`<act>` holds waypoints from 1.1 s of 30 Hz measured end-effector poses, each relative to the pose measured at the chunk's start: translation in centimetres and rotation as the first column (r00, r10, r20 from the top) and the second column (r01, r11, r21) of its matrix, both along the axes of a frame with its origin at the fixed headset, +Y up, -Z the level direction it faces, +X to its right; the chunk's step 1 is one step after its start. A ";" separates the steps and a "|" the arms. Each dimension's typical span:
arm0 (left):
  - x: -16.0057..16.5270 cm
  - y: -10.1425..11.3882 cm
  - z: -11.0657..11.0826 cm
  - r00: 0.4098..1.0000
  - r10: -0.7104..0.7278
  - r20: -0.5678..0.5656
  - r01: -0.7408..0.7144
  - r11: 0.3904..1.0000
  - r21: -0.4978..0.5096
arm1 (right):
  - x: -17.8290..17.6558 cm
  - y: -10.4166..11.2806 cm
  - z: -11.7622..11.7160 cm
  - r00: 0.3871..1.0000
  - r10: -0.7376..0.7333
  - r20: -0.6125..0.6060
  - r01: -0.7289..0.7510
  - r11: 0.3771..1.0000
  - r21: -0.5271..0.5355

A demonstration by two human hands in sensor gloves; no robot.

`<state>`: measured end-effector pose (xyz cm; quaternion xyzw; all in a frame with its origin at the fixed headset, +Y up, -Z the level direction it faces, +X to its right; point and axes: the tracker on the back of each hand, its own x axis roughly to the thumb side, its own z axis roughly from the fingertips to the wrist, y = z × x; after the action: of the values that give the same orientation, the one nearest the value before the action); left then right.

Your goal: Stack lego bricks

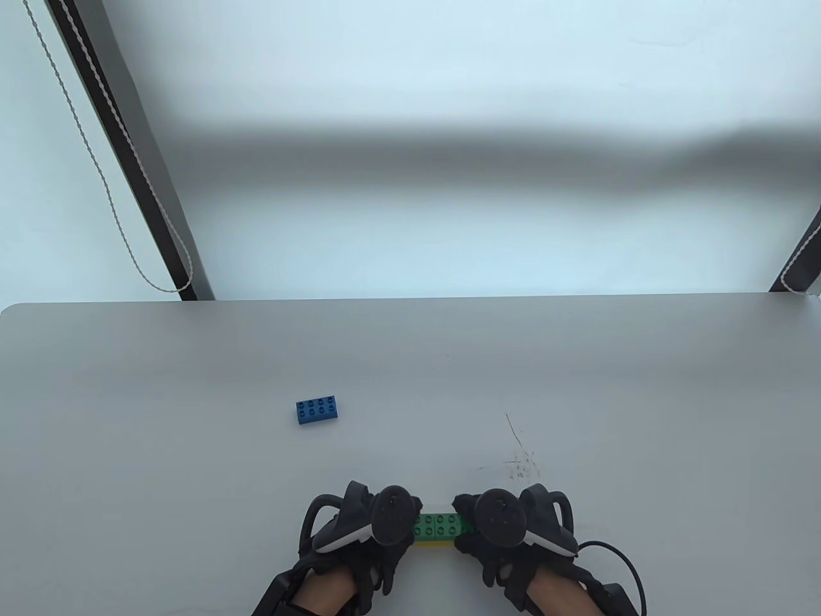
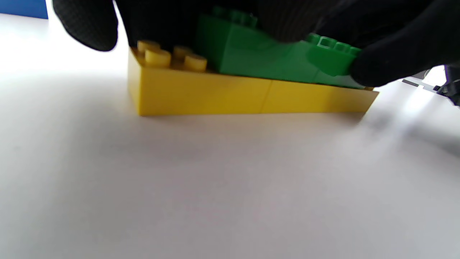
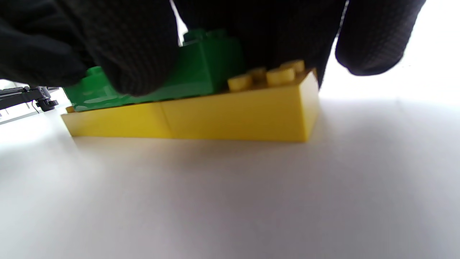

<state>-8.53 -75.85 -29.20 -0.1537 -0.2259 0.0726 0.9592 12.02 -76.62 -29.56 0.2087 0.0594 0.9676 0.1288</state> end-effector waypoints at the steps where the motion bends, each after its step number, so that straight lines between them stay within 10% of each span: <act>1: 0.0 0.0 0.0 1.000 0.000 0.000 0.000 1.000 0.000 | 0.0 0.0 0.0 1.000 -0.001 0.000 0.001 1.000 -0.003; 22: -1.6 0.1 -2.0 0.990 0.130 -0.052 -0.136 0.982 -0.131 | 0.4 -0.2 -0.5 0.999 -0.050 -0.011 0.049 0.993 -0.104; 33: -6.1 2.7 -6.4 0.964 0.111 -0.244 -0.118 0.993 -0.017 | 0.8 -0.4 -1.0 0.997 -0.073 -0.035 0.066 0.982 -0.177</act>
<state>-14.60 -73.15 -35.62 -0.1453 -0.1145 0.1496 0.9713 12.78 -77.01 -30.53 0.2183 0.1397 0.9491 0.1790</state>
